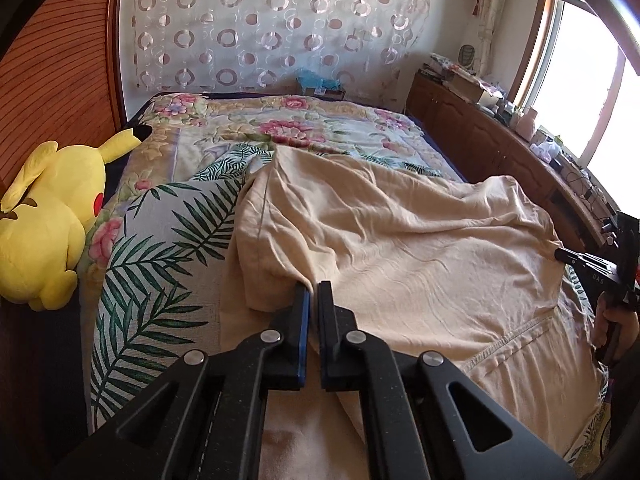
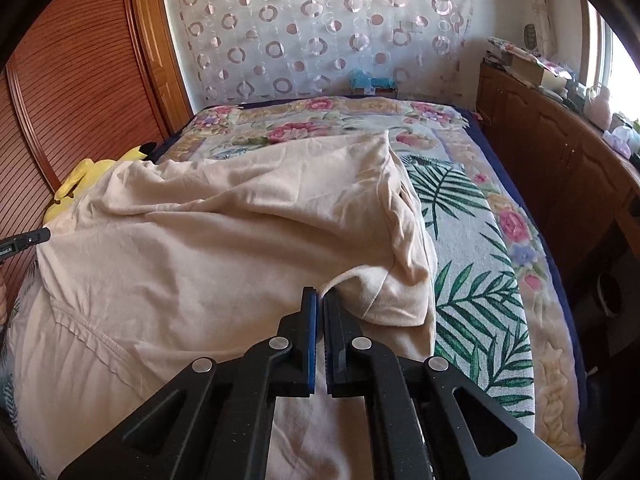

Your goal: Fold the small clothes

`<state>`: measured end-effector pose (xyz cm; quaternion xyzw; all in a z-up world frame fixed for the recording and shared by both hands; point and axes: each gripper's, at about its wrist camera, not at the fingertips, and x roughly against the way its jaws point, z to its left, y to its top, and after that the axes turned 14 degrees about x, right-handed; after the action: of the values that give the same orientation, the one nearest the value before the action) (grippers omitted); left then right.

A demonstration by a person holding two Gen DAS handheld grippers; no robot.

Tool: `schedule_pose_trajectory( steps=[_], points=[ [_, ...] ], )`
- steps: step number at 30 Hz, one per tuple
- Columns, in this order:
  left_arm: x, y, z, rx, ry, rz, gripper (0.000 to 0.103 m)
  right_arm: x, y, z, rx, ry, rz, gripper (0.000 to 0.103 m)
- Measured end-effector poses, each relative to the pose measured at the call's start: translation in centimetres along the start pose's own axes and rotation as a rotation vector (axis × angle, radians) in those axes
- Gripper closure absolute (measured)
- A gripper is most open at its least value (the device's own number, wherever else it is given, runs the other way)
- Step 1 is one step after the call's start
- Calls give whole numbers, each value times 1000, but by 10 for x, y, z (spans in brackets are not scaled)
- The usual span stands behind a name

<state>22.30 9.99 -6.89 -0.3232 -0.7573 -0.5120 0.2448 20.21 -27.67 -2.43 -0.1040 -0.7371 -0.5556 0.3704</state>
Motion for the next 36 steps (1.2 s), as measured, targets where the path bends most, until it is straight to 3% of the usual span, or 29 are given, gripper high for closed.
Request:
schedule_pose_trajectory(
  steps=[10, 19, 25, 36],
  points=[
    [69, -11, -10, -57, -73, -132, 99, 74, -21, 12, 49, 21, -130, 101],
    [111, -63, 5, -51, -118, -151, 99, 129, -94, 11, 65, 54, -161, 101],
    [120, -92, 9, -57, -90, -157, 99, 160, -133, 11, 40, 74, -155, 101],
    [162, -114, 4, -79, -99, -174, 99, 212, -134, 22, 69, 63, -167, 101]
  ],
)
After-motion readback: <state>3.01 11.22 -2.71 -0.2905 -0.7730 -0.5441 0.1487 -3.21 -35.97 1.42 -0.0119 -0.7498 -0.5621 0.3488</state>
